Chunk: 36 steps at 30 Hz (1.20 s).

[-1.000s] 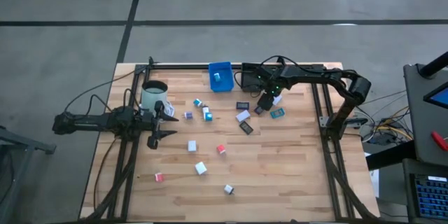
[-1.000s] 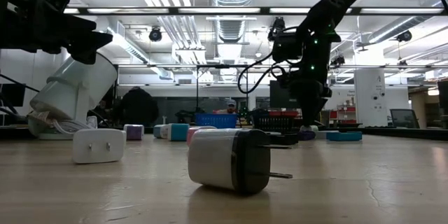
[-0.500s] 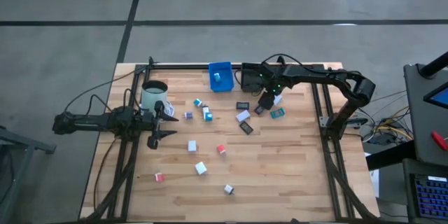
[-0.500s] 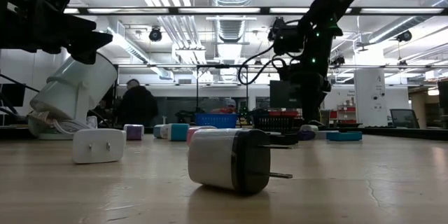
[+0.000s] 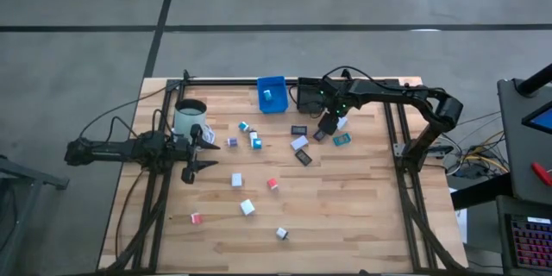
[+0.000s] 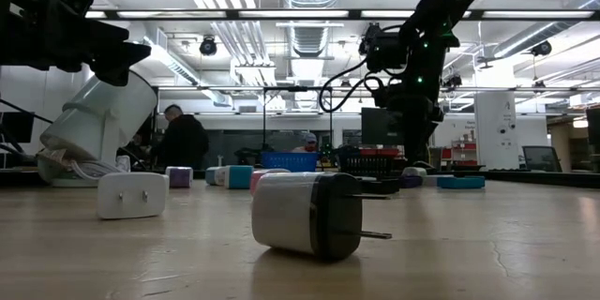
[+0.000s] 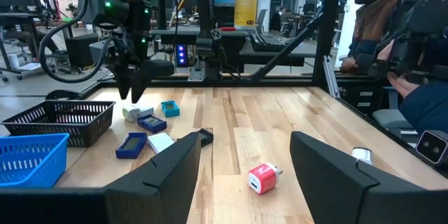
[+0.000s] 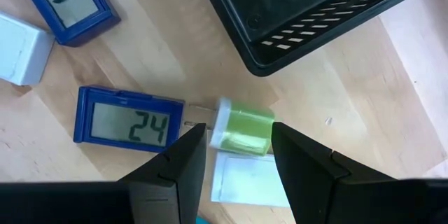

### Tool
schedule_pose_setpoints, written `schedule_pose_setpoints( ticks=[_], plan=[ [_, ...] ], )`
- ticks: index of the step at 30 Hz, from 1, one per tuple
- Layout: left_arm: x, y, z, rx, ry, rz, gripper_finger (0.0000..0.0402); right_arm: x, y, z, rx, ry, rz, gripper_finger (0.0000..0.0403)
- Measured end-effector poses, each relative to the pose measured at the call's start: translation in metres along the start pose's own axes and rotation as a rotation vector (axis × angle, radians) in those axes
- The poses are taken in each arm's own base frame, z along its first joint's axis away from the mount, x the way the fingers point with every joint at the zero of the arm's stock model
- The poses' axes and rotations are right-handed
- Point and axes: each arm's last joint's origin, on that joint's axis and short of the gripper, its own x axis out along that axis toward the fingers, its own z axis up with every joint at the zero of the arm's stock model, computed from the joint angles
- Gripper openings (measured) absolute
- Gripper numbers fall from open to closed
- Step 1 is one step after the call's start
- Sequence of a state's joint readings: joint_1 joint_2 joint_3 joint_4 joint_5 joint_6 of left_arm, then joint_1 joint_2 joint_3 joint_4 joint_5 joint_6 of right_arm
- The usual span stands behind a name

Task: Pick & Place Office items
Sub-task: Put the small green adapter into the blue basket

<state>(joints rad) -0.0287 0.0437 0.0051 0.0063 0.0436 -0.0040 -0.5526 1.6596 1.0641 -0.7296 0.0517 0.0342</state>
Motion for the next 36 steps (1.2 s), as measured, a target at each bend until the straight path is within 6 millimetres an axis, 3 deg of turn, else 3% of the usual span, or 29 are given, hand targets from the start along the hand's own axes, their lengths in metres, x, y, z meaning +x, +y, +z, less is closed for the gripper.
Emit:
schedule_pose_setpoints(
  ticks=[7, 13, 17, 36],
  plan=[
    [0.000, 0.000, 0.000, 0.000, 0.000, 0.000, 0.0227, -0.003, 0.000, -0.001, 0.014, 0.031, 0.006, 0.0157],
    [0.000, 0.000, 0.000, 0.000, -0.001, 0.000, 0.0227, -0.032, -0.001, 0.002, 0.017, 0.036, 0.029, 0.0157],
    [0.000, 0.000, 0.000, 0.000, 0.000, 0.000, 0.0227, -0.041, -0.001, 0.002, 0.018, 0.008, 0.030, 0.0157],
    [0.000, 0.000, 0.000, 0.000, 0.000, 0.000, 0.0227, -0.039, 0.001, 0.004, 0.016, -0.001, 0.104, 0.0163]
  ],
)
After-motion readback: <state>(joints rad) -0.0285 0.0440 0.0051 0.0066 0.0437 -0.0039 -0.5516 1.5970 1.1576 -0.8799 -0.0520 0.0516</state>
